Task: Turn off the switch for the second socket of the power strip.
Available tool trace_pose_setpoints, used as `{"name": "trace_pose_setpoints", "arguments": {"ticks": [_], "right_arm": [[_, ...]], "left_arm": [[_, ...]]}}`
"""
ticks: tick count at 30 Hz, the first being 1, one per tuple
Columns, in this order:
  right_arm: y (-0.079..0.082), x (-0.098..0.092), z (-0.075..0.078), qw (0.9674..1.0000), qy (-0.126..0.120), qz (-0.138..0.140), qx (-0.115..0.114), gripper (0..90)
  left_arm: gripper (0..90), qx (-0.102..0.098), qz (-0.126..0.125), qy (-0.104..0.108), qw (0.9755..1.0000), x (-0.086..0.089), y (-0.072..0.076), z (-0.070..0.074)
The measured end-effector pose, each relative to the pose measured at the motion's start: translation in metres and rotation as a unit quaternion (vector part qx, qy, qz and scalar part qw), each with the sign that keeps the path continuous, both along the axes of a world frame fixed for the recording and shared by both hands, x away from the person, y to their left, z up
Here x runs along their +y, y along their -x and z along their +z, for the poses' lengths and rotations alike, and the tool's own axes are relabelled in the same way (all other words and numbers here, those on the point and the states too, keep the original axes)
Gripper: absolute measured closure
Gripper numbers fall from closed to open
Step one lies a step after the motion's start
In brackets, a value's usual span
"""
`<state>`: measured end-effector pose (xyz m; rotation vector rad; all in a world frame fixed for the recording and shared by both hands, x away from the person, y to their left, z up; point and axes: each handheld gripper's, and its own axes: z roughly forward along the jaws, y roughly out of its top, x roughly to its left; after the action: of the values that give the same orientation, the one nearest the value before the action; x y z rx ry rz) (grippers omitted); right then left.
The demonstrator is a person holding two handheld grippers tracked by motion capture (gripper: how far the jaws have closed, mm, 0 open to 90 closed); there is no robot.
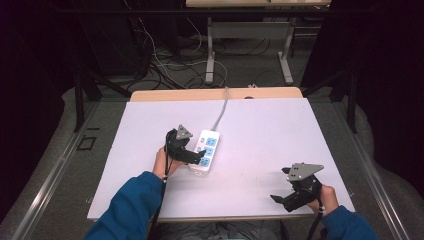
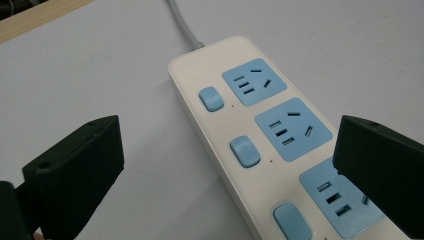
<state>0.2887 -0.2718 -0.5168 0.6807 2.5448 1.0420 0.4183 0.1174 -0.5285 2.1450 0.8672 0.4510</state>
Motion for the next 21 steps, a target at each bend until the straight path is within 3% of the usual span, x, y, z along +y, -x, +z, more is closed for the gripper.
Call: {"name": "trace_pose_setpoints", "arguments": {"ticks": [21], "right_arm": [[0.000,0.000,-0.001,1.0000,-0.004,0.000,0.001,3.1]], "left_arm": [[0.0,0.001,-0.009,-0.017,0.9998,0.003,0.016,0.010]]}}
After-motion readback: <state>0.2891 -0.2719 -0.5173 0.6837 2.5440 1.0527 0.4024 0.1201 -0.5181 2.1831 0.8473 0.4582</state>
